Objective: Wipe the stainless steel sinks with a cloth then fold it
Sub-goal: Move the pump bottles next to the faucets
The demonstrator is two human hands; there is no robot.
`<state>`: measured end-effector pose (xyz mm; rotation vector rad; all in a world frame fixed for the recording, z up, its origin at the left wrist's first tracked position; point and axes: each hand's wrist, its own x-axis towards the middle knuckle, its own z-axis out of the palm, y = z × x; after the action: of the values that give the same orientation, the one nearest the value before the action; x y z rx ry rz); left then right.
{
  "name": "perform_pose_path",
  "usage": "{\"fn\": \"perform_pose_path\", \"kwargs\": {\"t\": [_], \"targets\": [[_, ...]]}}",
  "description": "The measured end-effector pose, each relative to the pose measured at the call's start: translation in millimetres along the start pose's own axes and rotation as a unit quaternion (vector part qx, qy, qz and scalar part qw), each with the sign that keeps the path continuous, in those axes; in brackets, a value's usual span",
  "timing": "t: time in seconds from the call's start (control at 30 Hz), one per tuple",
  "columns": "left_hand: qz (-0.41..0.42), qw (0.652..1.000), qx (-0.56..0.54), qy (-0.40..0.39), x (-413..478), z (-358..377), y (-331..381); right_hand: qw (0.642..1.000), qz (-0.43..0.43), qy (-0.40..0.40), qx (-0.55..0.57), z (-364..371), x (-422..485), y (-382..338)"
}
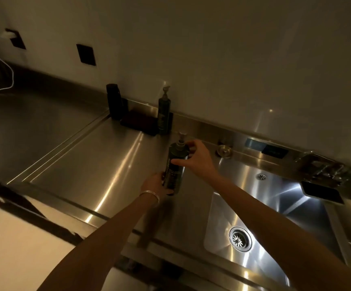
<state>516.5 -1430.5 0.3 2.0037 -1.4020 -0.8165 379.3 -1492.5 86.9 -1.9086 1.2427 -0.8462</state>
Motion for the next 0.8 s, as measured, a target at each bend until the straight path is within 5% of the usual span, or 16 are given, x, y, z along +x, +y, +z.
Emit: {"fn": "perform_pose_path", "kwargs": {"t": [0.8], "targets": [[0.016,1.000,-0.014,-0.023,226.0,-44.2,4.3,0.992,0.074,0.102,-0.029,52.0,209.7,27.3]]}}
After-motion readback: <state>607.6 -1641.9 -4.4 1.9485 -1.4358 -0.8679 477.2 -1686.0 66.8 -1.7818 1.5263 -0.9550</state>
